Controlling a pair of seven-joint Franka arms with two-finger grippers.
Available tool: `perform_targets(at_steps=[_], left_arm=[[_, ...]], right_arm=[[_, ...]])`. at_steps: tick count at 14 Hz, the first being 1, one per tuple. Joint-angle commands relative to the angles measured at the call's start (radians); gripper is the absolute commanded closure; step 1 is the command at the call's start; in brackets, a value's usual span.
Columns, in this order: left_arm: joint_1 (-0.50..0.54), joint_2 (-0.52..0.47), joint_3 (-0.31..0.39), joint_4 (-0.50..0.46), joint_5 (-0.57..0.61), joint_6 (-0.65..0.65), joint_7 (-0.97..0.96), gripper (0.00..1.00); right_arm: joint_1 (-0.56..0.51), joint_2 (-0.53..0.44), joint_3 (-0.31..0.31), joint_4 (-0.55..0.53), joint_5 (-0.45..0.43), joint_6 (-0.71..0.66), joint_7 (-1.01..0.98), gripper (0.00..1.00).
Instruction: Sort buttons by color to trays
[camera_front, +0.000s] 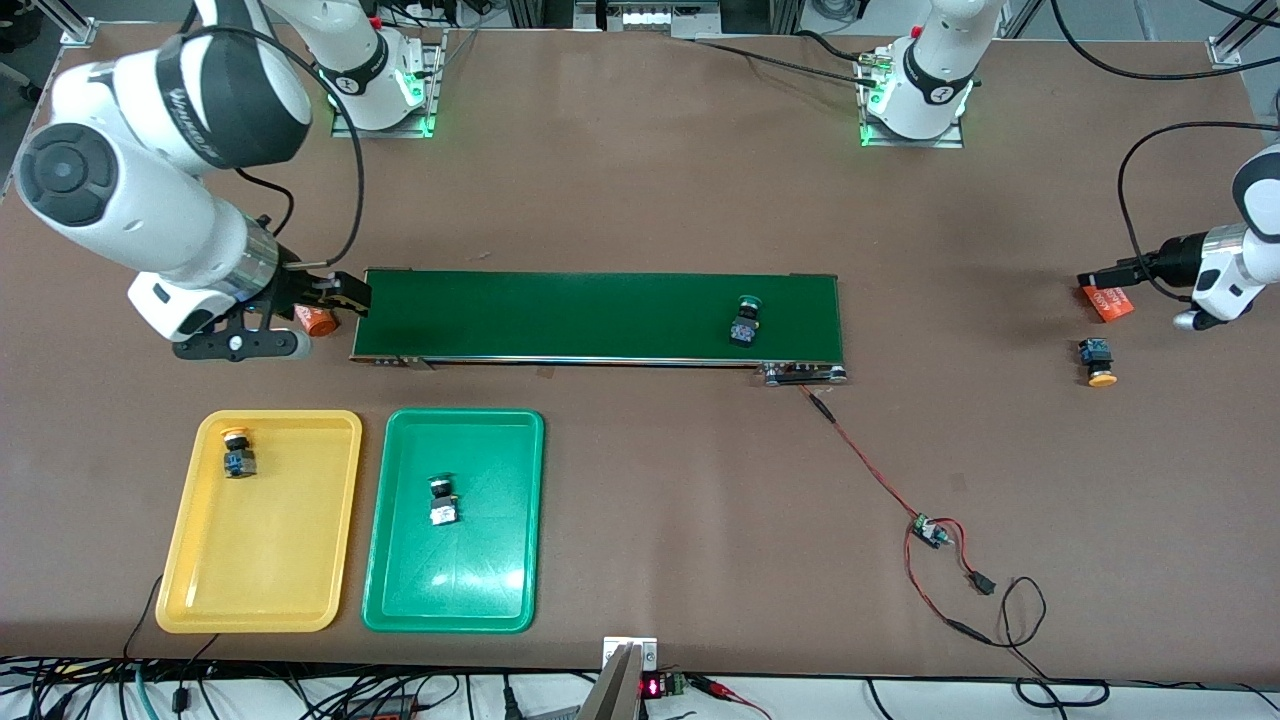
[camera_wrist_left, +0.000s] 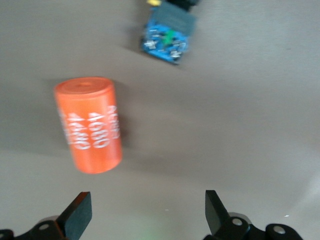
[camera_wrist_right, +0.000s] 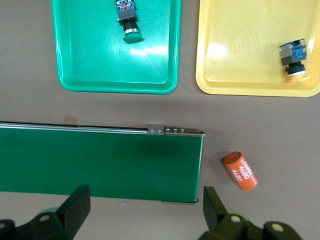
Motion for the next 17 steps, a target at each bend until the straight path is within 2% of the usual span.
perform_targets(at_steps=[1, 5, 7, 12, 14, 17], left_arm=[[0.019, -0.029, -0.015, -0.033, 0.058, 0.064, 0.017, 0.00], [0.039, 0.029, -0.015, -0.083, 0.061, 0.231, 0.017, 0.00], [0.036, 0.031, -0.015, -0.090, 0.064, 0.247, 0.017, 0.00], [0.039, 0.059, -0.014, -0.087, 0.167, 0.325, 0.017, 0.00], [0.039, 0.071, -0.014, -0.082, 0.184, 0.347, 0.017, 0.00], [0.039, 0.086, -0.014, -0.079, 0.185, 0.370, 0.022, 0.00]], right_arm=[[0.041, -0.084, 0.014, -0.144, 0.014, 0.089, 0.104, 0.00], [0.047, -0.087, 0.086, -0.201, 0.005, 0.120, 0.199, 0.00], [0.050, -0.087, 0.108, -0.234, -0.001, 0.152, 0.219, 0.00], [0.052, -0.085, 0.181, -0.317, -0.018, 0.280, 0.305, 0.00], [0.071, -0.079, 0.192, -0.337, -0.021, 0.314, 0.360, 0.00], [0.095, -0.053, 0.226, -0.344, -0.090, 0.327, 0.468, 0.00]])
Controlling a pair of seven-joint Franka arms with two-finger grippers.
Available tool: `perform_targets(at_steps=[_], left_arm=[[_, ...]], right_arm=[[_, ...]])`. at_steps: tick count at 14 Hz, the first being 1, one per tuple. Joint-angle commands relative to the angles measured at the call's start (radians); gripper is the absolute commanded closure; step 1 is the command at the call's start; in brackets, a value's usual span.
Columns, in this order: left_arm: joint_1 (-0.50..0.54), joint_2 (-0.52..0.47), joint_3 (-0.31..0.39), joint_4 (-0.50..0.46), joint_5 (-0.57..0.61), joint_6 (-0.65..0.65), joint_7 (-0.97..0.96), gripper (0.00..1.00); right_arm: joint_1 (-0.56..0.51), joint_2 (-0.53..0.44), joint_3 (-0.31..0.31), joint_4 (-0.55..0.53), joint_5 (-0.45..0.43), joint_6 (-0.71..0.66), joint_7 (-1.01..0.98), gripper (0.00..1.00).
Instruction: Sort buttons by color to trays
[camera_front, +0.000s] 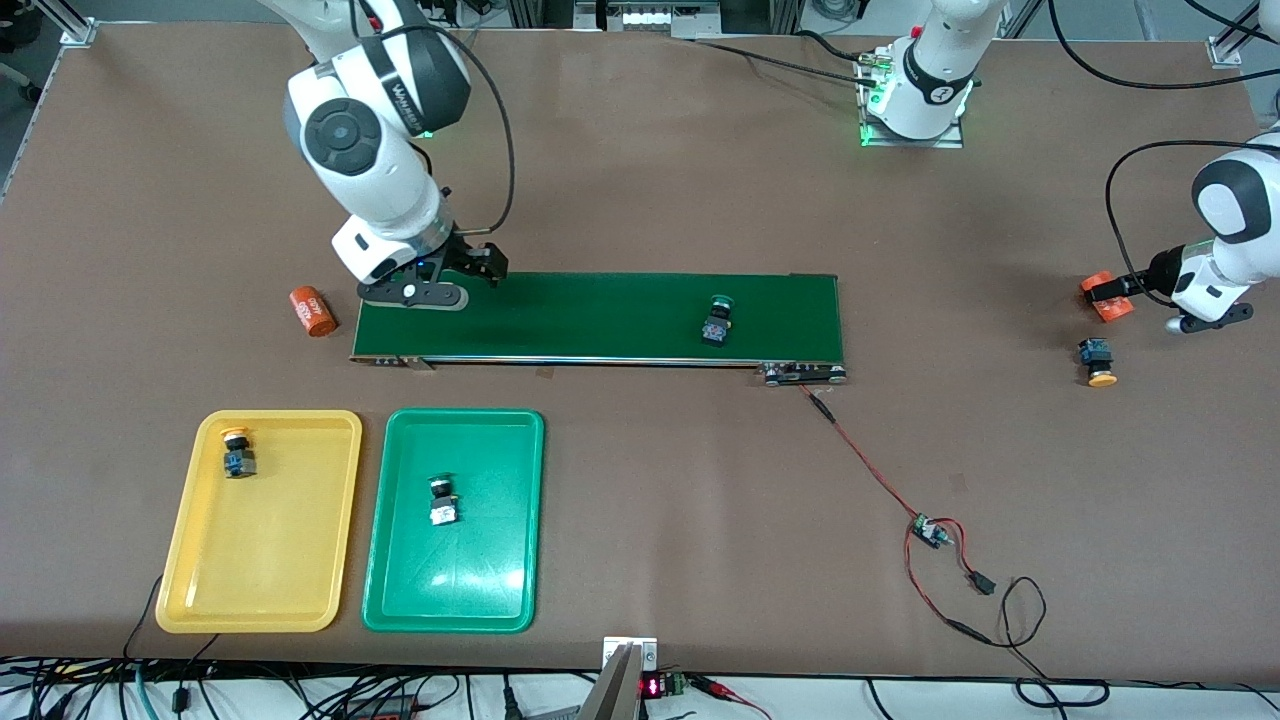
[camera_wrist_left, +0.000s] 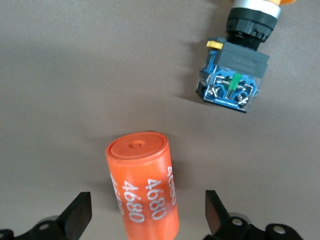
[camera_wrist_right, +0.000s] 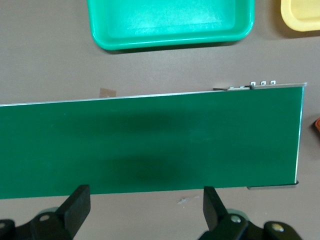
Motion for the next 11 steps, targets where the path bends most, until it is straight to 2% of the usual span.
perform_targets(at_steps=[1, 3, 4, 6, 7, 8, 11], left_arm=[[0.015, 0.024, -0.012, 0.007, 0.027, 0.026, 0.032, 0.01], [0.015, 0.029, -0.012, 0.008, 0.027, 0.041, 0.061, 0.17], [0.018, 0.035, -0.012, 0.008, 0.031, 0.042, 0.072, 0.30], [0.037, 0.036, -0.012, 0.007, 0.031, 0.036, 0.078, 0.81], [0.037, 0.029, -0.012, 0.005, 0.033, 0.021, 0.084, 0.97], [0.035, 0.013, -0.013, 0.007, 0.033, -0.020, 0.115, 1.00], [0.006, -0.045, -0.016, 0.007, 0.033, -0.075, 0.150, 1.00]], right_arm=[[0.012, 0.008, 0.030, -0.025, -0.051, 0.036, 0.086, 0.00], [0.030, 0.018, 0.031, -0.041, -0.053, 0.074, 0.117, 0.00], [0.033, 0.029, 0.033, -0.043, -0.056, 0.088, 0.140, 0.00], [0.042, 0.046, 0.039, -0.043, -0.085, 0.101, 0.175, 0.00], [0.046, 0.054, 0.040, -0.043, -0.093, 0.108, 0.183, 0.00], [0.047, 0.058, 0.042, -0.043, -0.096, 0.111, 0.189, 0.00], [0.047, 0.075, 0.042, -0.042, -0.096, 0.133, 0.195, 0.00]])
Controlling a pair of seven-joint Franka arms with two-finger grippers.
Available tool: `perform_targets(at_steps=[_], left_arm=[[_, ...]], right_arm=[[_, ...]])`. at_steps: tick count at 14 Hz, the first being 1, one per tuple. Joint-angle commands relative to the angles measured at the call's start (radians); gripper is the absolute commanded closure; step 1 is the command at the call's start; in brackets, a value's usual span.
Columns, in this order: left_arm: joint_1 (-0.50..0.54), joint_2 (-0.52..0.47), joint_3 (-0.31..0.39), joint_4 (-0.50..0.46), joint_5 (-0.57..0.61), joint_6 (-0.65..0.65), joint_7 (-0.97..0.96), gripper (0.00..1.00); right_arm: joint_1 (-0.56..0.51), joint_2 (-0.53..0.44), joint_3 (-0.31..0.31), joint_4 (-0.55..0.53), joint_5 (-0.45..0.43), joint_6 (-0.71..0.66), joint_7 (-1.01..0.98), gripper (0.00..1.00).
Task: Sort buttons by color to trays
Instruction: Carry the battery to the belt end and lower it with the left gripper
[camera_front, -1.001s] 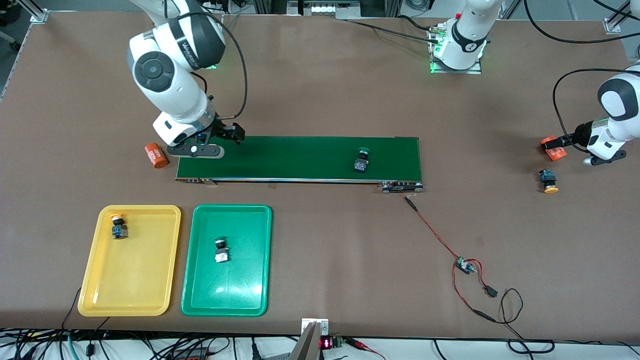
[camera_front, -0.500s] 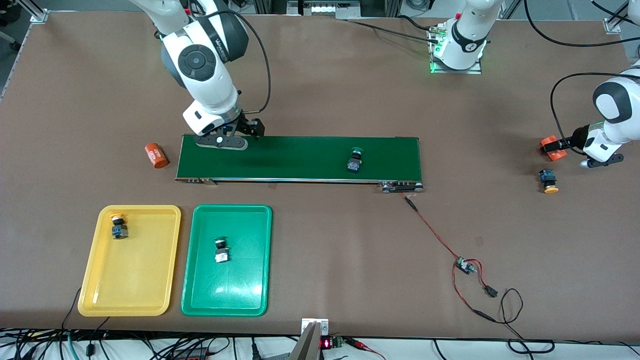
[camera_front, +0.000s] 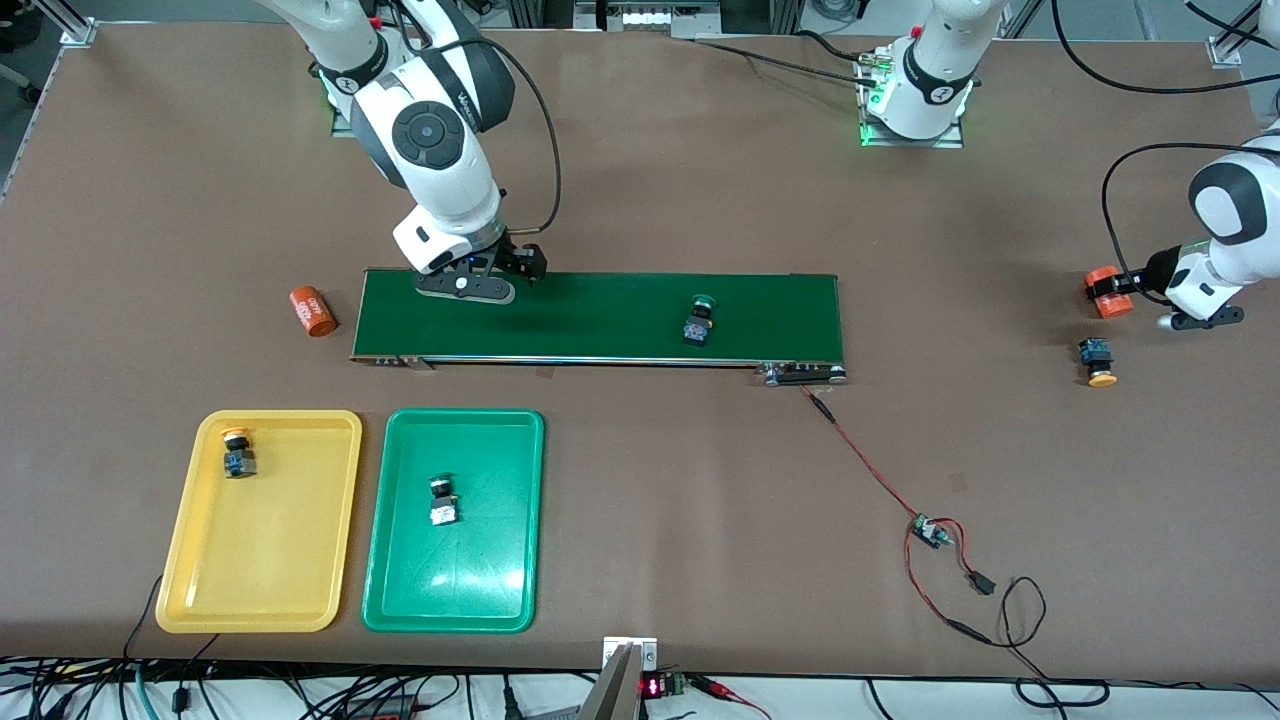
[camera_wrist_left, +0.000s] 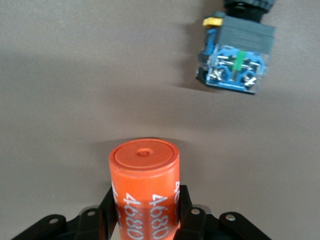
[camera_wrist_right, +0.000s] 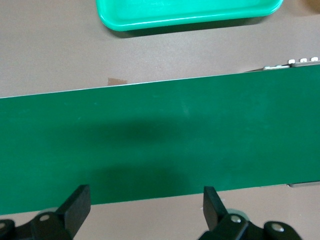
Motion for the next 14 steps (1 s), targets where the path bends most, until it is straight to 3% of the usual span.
perform_targets(at_steps=[1, 3, 6, 12, 14], left_arm=[[-0.037, -0.076, -0.010, 0.000, 0.023, -0.077, 0.023, 1.00], [-0.083, -0.122, -0.050, 0.003, 0.023, -0.129, 0.032, 1.00], [-0.084, -0.162, -0.166, 0.003, 0.021, -0.177, 0.088, 1.00], [-0.095, -0.165, -0.439, 0.029, 0.016, -0.185, 0.205, 1.00], [-0.104, -0.155, -0.504, 0.030, 0.018, -0.171, 0.332, 1.00]], right_arm=[[0.001, 0.006, 0.006, -0.006, -0.021, 0.031, 0.044, 0.00], [0.001, 0.012, 0.006, -0.004, -0.021, 0.037, 0.048, 0.00], [0.001, 0.015, 0.006, -0.004, -0.021, 0.045, 0.048, 0.00], [0.010, 0.024, 0.006, -0.004, -0.022, 0.056, 0.048, 0.00], [0.010, 0.029, 0.006, -0.003, -0.033, 0.056, 0.048, 0.00]])
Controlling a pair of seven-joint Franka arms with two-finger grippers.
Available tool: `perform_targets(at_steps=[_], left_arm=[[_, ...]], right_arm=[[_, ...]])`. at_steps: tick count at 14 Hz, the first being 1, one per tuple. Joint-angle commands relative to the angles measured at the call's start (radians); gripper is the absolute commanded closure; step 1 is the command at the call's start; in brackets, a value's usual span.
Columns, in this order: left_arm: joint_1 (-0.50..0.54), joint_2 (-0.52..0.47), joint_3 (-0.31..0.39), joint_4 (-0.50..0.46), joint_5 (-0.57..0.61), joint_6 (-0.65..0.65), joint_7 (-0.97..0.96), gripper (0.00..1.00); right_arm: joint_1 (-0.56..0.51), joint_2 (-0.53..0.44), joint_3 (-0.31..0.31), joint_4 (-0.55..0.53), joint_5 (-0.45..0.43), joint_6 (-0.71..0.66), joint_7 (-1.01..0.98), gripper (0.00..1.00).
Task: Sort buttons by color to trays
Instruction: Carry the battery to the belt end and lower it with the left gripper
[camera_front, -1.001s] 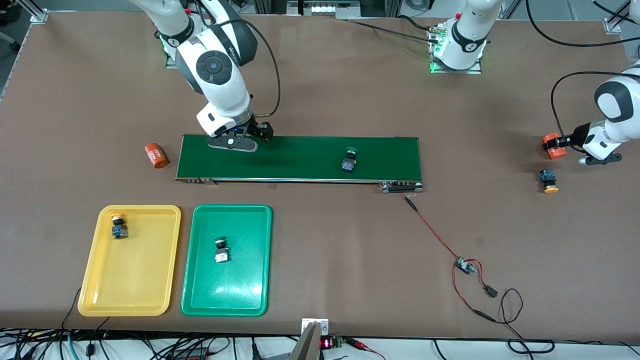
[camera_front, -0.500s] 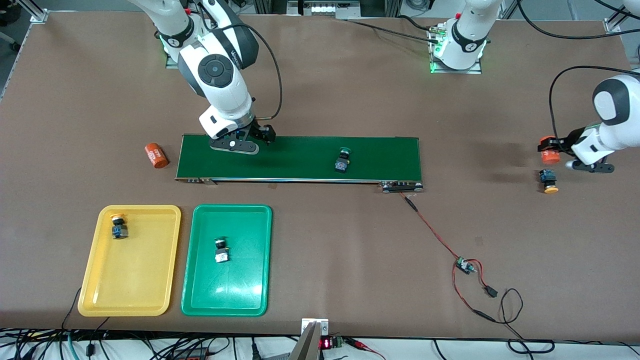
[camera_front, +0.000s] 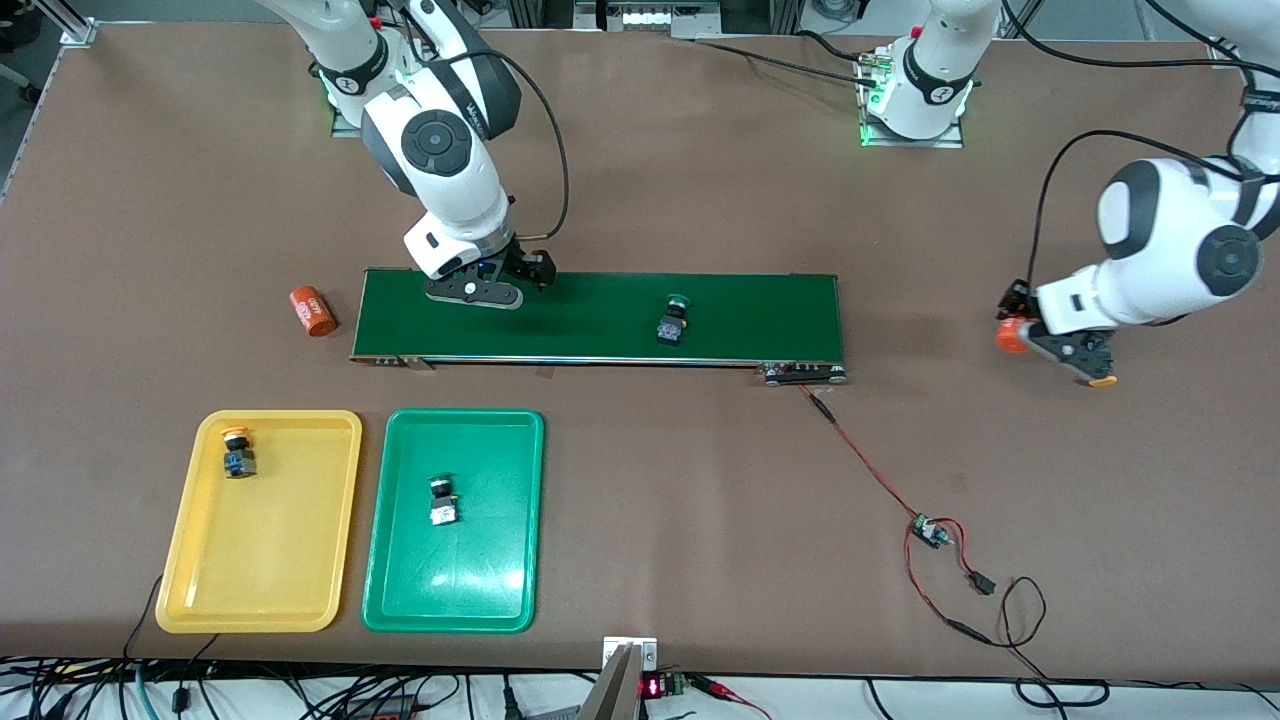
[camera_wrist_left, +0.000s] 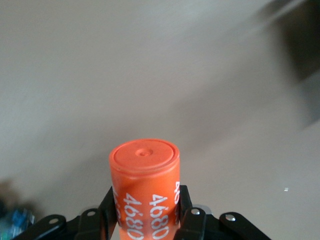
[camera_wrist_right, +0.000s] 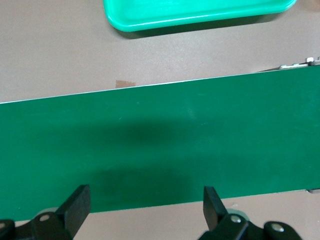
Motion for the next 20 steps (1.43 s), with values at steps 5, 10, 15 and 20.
perform_targets(at_steps=[5, 10, 15, 20], left_arm=[[-0.178, -0.001, -0.055, 0.020, 0.017, 0.003, 0.280, 1.00], [-0.359, 0.027, -0.054, 0.086, 0.018, 0.008, 0.280, 1.00], [-0.486, 0.079, -0.052, 0.099, 0.128, 0.029, 0.324, 0.99], [-0.540, 0.108, -0.052, 0.099, 0.184, 0.065, 0.324, 0.99]], right_arm=[[0.000, 0.014, 0.005, 0.000, -0.034, 0.013, 0.027, 0.00], [0.000, 0.026, 0.005, 0.002, -0.034, 0.025, 0.067, 0.00], [0.002, 0.038, 0.005, 0.005, -0.036, 0.051, 0.073, 0.00], [0.000, 0.055, 0.005, 0.006, -0.100, 0.077, 0.044, 0.00]])
